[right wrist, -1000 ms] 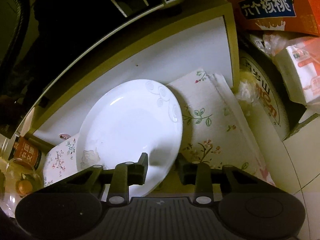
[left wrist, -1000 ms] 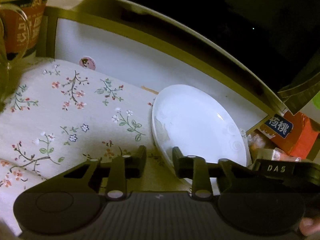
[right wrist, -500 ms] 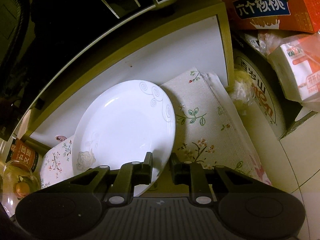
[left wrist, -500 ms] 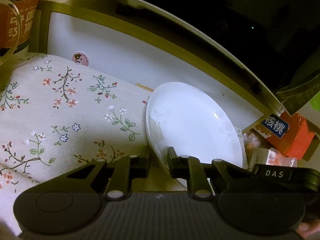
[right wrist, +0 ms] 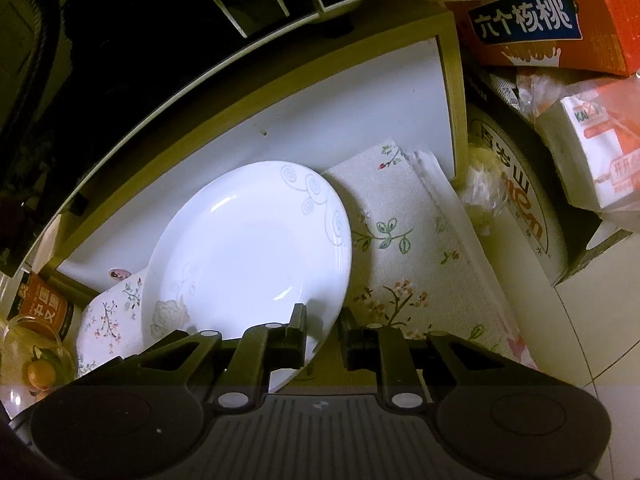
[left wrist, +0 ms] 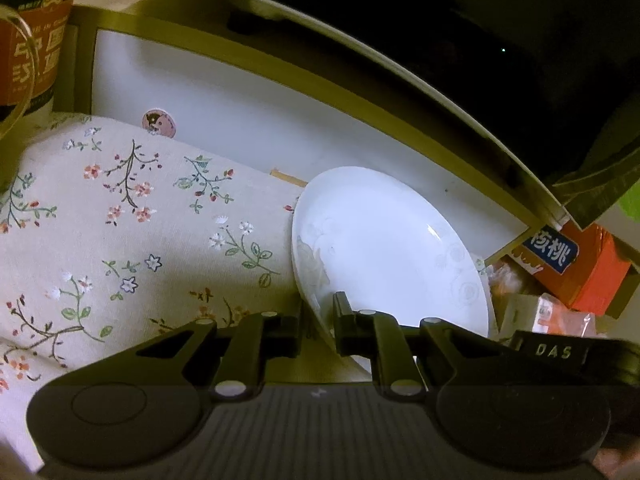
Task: Organize plates and bowls
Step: 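Lift the white plate off the table with both grippers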
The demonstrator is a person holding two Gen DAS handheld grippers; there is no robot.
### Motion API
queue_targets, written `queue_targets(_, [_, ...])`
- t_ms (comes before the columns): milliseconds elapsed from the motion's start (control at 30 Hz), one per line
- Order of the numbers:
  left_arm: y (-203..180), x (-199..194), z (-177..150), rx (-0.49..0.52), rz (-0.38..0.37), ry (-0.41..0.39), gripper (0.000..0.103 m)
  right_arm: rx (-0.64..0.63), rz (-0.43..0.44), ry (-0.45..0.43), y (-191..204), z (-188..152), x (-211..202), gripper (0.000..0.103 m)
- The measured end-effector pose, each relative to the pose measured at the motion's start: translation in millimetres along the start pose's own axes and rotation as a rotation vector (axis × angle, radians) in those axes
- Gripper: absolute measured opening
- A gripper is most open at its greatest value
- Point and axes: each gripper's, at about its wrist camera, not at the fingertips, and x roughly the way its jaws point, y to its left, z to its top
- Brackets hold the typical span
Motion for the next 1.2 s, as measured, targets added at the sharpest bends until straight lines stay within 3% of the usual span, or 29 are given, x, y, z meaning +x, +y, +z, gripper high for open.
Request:
queue_targets(633, [26,-45,5,-0.072,0.030,-0.080,0.013,-0.165,0.080,-0.017,40,1,-18,0.013])
queue_targets(1200, [52,-94,0,-0.140,0.116,-0.128,0.014,-0.368,0.170,0.008,94,-12,-21,0.014])
